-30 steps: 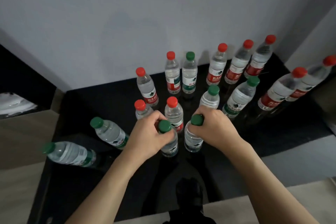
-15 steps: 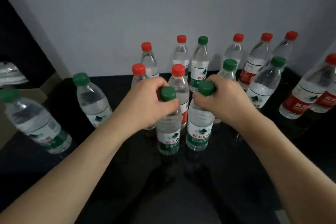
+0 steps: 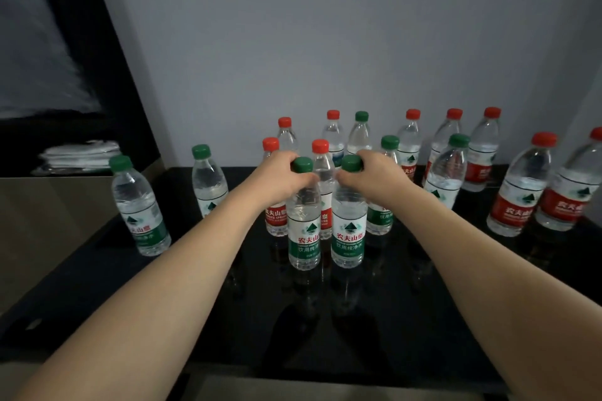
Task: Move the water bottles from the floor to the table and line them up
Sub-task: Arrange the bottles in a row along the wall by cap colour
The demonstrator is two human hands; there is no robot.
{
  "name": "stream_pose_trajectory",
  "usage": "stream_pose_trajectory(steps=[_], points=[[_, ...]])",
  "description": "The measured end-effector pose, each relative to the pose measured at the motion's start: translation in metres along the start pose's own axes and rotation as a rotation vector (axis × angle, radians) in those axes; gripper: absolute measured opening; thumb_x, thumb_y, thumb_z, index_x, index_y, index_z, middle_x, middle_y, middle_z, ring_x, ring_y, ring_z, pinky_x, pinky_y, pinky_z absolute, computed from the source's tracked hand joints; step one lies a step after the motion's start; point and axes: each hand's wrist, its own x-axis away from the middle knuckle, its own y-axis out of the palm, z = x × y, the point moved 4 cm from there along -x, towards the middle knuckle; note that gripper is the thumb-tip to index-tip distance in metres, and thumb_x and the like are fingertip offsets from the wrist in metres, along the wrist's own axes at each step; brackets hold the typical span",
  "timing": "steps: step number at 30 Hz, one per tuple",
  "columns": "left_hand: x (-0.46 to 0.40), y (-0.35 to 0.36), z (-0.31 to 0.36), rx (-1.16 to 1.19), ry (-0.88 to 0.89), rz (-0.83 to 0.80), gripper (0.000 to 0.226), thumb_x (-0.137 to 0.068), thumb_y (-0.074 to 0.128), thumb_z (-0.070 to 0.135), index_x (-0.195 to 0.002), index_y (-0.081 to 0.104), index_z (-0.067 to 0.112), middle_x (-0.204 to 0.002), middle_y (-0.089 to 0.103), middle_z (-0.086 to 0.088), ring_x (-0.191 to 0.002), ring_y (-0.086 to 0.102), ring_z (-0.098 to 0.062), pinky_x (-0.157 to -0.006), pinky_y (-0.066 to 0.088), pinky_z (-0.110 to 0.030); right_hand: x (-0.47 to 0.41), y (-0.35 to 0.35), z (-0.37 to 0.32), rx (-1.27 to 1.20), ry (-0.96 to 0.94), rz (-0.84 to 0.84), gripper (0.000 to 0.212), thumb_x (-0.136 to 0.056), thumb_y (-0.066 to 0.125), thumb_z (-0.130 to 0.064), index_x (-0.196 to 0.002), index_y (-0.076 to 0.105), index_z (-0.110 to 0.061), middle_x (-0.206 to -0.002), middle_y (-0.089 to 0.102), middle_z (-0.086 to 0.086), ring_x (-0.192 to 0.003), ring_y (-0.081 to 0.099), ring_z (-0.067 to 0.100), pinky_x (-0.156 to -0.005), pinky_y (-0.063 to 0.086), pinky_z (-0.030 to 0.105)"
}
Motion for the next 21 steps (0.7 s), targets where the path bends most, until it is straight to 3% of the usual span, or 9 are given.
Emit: stream_pose_trajectory(steps=[4,7,10,13,16,21], points=[[0.016,-0.015,0.006,-0.076,0.016,-0.026,0.028,-0.075,0.077,0.052,-0.096,0.065,0.038,-0.094,0.068,0.017,-0.088,0.065,-0.007,-0.067,0.048,-0.025,0.006,-0.014,-0.009,0.158,0.004,-0.055,0.039,-0.079,0.066,-0.055,-0.087,0.054,-0.019,-0.081,0.062,-0.004,-0.070,0.059,0.010,-0.053,0.043,0.025],[0.031,-0.037,0.004,-0.178,0.014,0.100,0.050,-0.081,0.069,0.059,-0.121,0.058,0.031,-0.101,0.062,0.014,-0.083,0.058,0.000,-0.062,0.042,-0.021,0.013,-0.036,-0.022,0.441,-0.019,0.092,0.053,-0.082,0.054,-0.063,-0.107,0.050,-0.017,-0.089,0.060,0.000,-0.071,0.057,0.016,-0.048,0.036,0.024],[0.045,-0.067,0.000,-0.278,0.019,0.225,0.045,-0.091,0.062,0.048,-0.127,0.059,0.023,-0.100,0.061,0.012,-0.084,0.057,-0.004,-0.067,0.041,-0.022,0.018,-0.045,-0.060,0.527,-0.143,0.231,0.049,-0.089,0.048,-0.051,-0.123,0.048,-0.015,-0.106,0.063,0.007,-0.080,0.060,0.025,-0.057,0.042,0.031],[0.061,-0.103,-0.005,-0.364,0.034,0.307,0.040,-0.096,0.056,0.038,-0.131,0.059,0.019,-0.116,0.066,0.002,-0.097,0.061,-0.014,-0.080,0.044,-0.027,0.018,-0.034,-0.114,0.464,-0.304,0.263,0.042,-0.093,0.046,-0.040,-0.127,0.050,-0.015,-0.119,0.058,0.007,-0.087,0.060,0.023,-0.064,0.044,0.032],[0.074,-0.145,-0.018,-0.442,0.045,0.387,0.036,-0.098,0.053,0.031,-0.129,0.060,0.014,-0.120,0.067,-0.005,-0.105,0.063,-0.022,-0.082,0.044,-0.028,0.009,-0.005,-0.167,0.405,-0.416,0.205,0.036,-0.093,0.046,-0.036,-0.123,0.052,-0.017,-0.117,0.058,0.004,-0.093,0.060,0.022,-0.071,0.051,0.035],[0.078,-0.206,-0.067,-0.547,-0.063,0.452,0.033,-0.099,0.047,0.022,-0.124,0.062,0.007,-0.122,0.066,-0.015,-0.111,0.060,-0.033,-0.091,0.049,-0.038,-0.026,0.065,-0.226,0.375,-0.426,-0.017,0.038,-0.094,0.046,-0.035,-0.126,0.050,-0.015,-0.123,0.054,0.009,-0.105,0.057,0.028,-0.086,0.051,0.043]])
